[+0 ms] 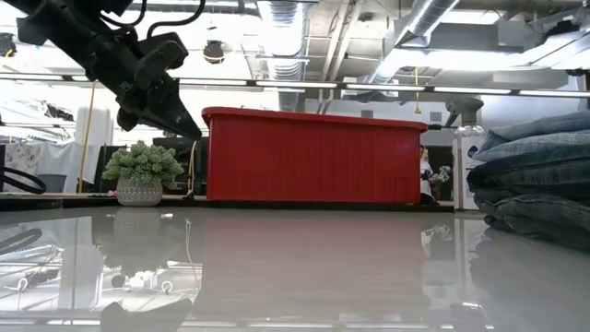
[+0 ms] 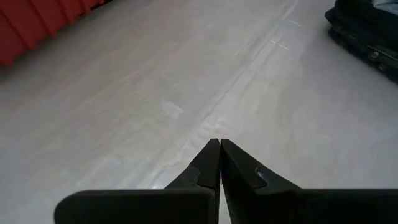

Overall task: Fold Laundry from Bin
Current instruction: Stack the folded light blue denim pants on the blue polo shirt

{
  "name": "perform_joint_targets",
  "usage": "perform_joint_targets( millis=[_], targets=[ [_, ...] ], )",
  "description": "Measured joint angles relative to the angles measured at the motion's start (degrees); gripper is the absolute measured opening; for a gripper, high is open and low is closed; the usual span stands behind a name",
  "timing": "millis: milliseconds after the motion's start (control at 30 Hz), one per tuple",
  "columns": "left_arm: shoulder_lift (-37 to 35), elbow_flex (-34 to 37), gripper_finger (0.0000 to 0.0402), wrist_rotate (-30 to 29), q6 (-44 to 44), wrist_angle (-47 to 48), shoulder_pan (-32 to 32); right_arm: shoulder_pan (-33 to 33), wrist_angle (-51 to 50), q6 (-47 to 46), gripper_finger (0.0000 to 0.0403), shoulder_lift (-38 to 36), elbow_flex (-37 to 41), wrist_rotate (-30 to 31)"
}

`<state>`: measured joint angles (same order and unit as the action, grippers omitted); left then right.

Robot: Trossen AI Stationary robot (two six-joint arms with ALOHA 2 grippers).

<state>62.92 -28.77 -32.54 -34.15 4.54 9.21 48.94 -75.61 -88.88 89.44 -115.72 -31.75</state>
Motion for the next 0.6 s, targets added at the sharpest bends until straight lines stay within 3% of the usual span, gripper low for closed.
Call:
perform_joint_targets(
  millis=[233, 400, 600],
  targets=[
    [0.02, 0.00, 0.0000, -2.57, -2.02, 0.00, 0.00, -0.39, -2.37, 7.22, 0.0045, 4.97, -5.91, -4.29],
    [0.02, -0.02, 0.0000, -4.40, -2.53, 0.00, 0.00, -3.38, -13.63, 21.28, 0.0045, 10.06, -12.92, -4.97],
    [0.02, -0.02, 0.0000, -5.36, -3.10, 0.04, 0.00, -8.14, -14.26, 32.73, 0.0045, 11.20, -13.86, -4.07]
  ],
)
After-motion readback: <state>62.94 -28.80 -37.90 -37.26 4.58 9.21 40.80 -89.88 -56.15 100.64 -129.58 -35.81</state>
